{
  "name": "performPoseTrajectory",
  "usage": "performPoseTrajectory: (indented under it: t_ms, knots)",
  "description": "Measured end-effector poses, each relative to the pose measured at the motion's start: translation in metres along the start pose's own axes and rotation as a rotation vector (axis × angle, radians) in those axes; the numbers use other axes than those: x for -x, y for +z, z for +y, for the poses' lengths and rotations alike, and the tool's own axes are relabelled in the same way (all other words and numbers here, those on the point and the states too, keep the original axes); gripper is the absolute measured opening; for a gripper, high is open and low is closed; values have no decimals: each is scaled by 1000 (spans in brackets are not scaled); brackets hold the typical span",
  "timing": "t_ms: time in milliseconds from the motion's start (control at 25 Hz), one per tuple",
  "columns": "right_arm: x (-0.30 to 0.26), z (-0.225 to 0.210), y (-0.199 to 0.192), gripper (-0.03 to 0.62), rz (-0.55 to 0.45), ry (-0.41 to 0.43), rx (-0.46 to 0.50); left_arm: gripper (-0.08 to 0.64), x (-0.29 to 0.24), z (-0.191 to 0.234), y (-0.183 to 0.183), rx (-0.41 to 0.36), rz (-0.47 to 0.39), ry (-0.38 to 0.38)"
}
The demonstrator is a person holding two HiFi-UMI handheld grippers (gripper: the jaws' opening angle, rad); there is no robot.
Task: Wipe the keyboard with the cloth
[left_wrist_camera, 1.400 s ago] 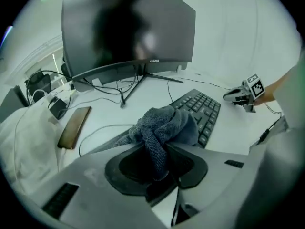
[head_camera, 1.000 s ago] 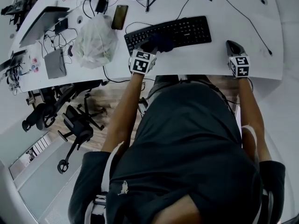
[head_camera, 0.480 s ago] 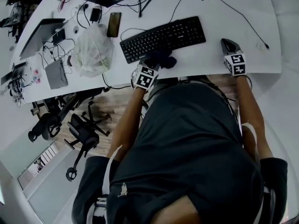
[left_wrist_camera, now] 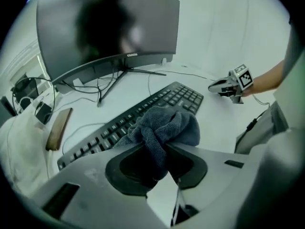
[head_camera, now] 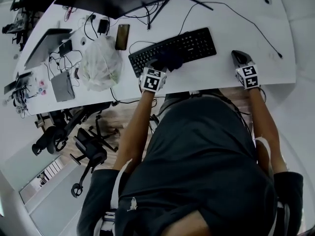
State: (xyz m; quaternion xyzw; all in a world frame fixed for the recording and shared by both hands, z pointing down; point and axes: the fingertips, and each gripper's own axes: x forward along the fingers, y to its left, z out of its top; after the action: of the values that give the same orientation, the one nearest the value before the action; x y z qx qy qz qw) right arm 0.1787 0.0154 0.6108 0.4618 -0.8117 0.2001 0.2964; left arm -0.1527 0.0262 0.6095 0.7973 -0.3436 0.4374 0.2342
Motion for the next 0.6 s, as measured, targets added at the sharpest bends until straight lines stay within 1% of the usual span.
performPoseTrajectory:
  t_ms: [80, 120, 160, 240, 320, 360, 400, 440, 520, 600]
  knots:
    - [0, -2, 1, 11, -6, -4, 5, 97, 6, -37, -21, -11, 33, -73]
    - [0, -3, 2, 11, -7, -7, 7, 97, 8, -50, -27, -33, 43, -94]
    - [0, -3, 3, 11, -9, -7, 8, 97, 10, -55, -27, -55, 37, -95]
    - [0, -3, 4, 11, -7, -5, 13, 97, 11, -43, -5, -78, -15, -50]
    - [1, -3, 4, 11, 0, 0, 22, 97, 8, -14, 31, -85, -74, 12]
    - [2, -3, 4, 11, 2, 3, 26, 97, 4, 0, 46, -89, -85, 34]
    - [2, -3, 3, 11, 3, 5, 27, 97, -2, 12, 56, -93, -78, 45]
    - [2, -2, 2, 11, 5, 7, 27, 97, -8, 20, 59, -94, -58, 46]
    - [0, 1, 1, 11, 6, 11, 22, 98, -18, 23, 51, -87, -20, 35]
    - [-1, 2, 1, 11, -3, 16, 19, 97, -16, 8, 33, -48, -14, 10]
